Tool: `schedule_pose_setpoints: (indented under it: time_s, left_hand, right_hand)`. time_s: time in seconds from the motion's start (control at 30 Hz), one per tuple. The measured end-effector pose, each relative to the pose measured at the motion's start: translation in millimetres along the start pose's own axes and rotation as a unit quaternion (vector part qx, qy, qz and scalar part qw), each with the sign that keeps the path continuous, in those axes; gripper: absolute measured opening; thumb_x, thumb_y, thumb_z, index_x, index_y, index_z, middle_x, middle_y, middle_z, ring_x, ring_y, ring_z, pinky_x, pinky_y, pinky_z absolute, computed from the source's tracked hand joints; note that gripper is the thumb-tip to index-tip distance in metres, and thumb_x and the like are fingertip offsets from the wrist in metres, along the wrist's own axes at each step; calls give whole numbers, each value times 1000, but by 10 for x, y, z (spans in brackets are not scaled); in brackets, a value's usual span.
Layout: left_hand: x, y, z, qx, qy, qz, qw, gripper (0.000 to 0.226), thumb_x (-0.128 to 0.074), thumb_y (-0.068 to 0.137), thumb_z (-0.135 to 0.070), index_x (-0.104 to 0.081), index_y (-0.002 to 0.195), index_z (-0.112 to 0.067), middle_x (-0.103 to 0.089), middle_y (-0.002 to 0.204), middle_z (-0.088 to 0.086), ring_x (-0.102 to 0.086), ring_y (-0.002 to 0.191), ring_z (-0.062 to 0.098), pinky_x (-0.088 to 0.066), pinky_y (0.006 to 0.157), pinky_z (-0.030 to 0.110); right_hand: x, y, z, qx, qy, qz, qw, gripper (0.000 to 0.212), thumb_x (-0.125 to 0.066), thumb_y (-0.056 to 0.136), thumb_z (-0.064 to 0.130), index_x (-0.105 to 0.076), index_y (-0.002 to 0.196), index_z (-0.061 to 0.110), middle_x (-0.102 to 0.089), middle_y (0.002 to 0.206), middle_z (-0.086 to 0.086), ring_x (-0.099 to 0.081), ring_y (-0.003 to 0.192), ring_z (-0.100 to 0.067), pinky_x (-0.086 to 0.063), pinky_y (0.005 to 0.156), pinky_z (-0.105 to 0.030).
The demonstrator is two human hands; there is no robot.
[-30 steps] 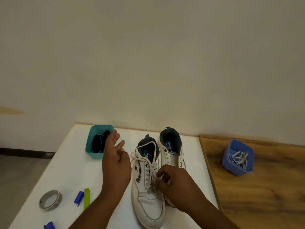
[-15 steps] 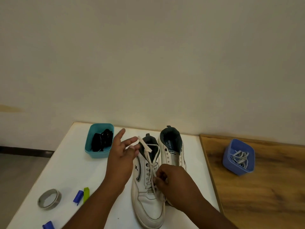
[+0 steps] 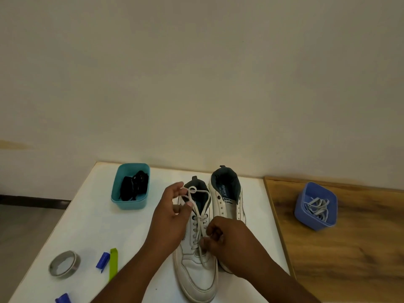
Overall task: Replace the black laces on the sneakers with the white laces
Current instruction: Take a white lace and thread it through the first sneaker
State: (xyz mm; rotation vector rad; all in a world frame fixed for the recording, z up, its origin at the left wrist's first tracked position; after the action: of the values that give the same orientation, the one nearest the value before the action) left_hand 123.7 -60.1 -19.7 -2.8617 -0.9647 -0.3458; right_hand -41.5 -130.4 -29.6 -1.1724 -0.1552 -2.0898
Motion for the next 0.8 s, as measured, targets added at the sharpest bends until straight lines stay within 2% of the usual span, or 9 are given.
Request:
schedule_pose_setpoints:
  time_s: [0.13,0.2,0.27,0.37,0.47,0.53,0.6,0.73,0.8]
  left_hand:
    - [84,59,-160,-22,-151,-1,988,57,-50,102,-2,-41,146,-36,-55,141,-22,-60,120,0,-48,99,21]
    - [143,61,-61,-3,-94,-27,995,58,-45,103,-2,-39,148,-38,-50,145,-21,-55,125,-1,-44,105,23]
    - [174,20,120,36,36,-47,998,53,-50,102,-15,-39,148,-38,-45,147,-17,-51,130,5,-42,106,28]
    - [148,-82,317,93,158,-28,983,58,-60,95,-40,-35,148,-34,-43,149,-4,-53,128,18,-46,103,38]
    - [1,-166,384,120,206,57,969,56,-58,95,-50,-39,144,-31,-49,138,-4,-56,119,18,-45,95,31]
    - [-76,-208,389,121,199,92,968,48,-57,96,-48,-43,139,-33,-51,130,-9,-58,114,16,-45,92,29]
    - [-119,-204,405,112,170,104,973,38,-57,96,-45,-47,132,-36,-58,130,-12,-62,110,12,-50,98,34]
    - [-88,-173,363,110,120,94,982,39,-57,97,-40,-48,135,-40,-60,132,-14,-63,114,13,-50,104,40]
    - [-64,-163,320,98,115,82,985,40,-58,97,-41,-45,134,-42,-56,130,-20,-62,114,12,-48,103,33]
  right_hand:
    - [-13,-1,-28,1,-3,5,1000,26,-73,85,53,-64,100,33,-68,86,9,-65,77,-8,-57,73,-25]
    - [8,1,-59,1,6,0,1000,24,-74,86,51,-66,100,33,-68,87,8,-65,79,-8,-56,74,-24]
    - [48,11,-73,8,18,-21,1000,22,-71,88,50,-66,102,35,-68,90,11,-64,83,-4,-55,76,-22]
    - [113,19,-54,16,49,-55,997,27,-69,91,47,-60,115,39,-66,101,17,-63,90,1,-52,80,-16]
    - [60,-4,-16,8,75,-41,996,42,-70,89,53,-54,126,43,-64,113,20,-64,97,1,-51,82,-13]
    - [19,-16,-9,13,69,-49,996,49,-68,86,60,-53,130,43,-63,116,22,-63,100,1,-54,87,-19]
    - [-14,-23,10,26,64,-57,996,55,-66,85,63,-52,133,42,-61,118,24,-61,104,2,-56,93,-26]
    - [-32,-42,62,43,64,-53,996,62,-67,87,59,-46,142,42,-54,129,22,-56,113,0,-51,101,-25]
    - [-17,-44,65,45,64,-57,995,63,-67,87,58,-44,144,42,-52,132,23,-55,115,0,-50,102,-24]
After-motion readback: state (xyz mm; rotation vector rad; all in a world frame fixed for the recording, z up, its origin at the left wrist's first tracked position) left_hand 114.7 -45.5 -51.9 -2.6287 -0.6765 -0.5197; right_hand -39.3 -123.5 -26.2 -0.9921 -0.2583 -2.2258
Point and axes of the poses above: each hand's wrist, its own y-axis towards the middle knuckle, its own x-axis out of the back of the hand, z = x × y, the point moved 8 cm from there along y, towards the middle knuckle
